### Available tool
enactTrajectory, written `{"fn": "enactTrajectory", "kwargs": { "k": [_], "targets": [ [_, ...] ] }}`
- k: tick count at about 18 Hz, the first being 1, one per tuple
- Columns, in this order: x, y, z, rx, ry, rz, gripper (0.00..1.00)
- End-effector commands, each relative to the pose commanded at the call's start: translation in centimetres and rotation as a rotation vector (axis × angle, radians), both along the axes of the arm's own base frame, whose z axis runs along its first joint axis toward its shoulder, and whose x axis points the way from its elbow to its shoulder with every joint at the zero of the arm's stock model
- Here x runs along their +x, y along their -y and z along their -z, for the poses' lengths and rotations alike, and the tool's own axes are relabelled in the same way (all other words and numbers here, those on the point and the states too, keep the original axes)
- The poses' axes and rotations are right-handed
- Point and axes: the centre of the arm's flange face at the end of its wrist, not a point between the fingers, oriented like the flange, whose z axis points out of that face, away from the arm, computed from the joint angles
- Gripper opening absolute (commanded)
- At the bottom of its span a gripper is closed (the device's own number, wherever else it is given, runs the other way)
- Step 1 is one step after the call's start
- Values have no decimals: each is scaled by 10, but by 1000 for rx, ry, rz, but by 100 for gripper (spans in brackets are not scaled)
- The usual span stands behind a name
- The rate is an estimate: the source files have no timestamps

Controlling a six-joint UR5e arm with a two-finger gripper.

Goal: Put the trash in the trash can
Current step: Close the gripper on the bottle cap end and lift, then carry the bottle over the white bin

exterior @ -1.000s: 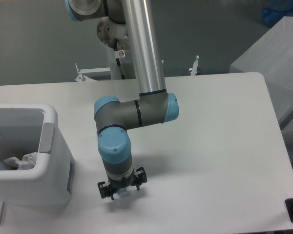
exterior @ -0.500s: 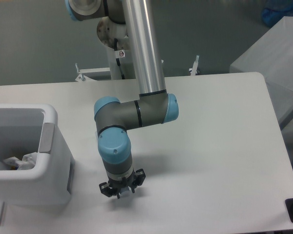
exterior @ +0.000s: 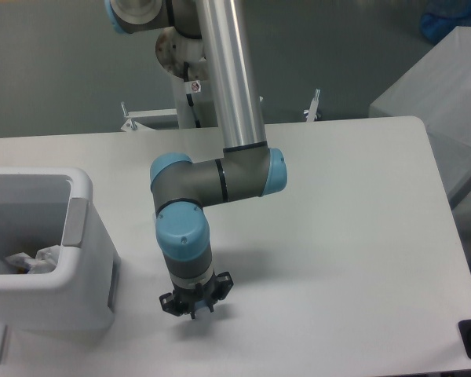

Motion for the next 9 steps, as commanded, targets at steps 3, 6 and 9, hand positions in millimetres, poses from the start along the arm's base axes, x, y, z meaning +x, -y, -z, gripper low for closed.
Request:
{"fn": "enactTrajectory", "kwargs": {
  "k": [3, 6, 9],
  "targets": [
    [-21, 7, -48, 69, -42, -37, 41],
    [-23, 13, -92, 129, -75, -43, 41],
    [-34, 21, -152, 216, -129, -59, 41]
  ]
}}
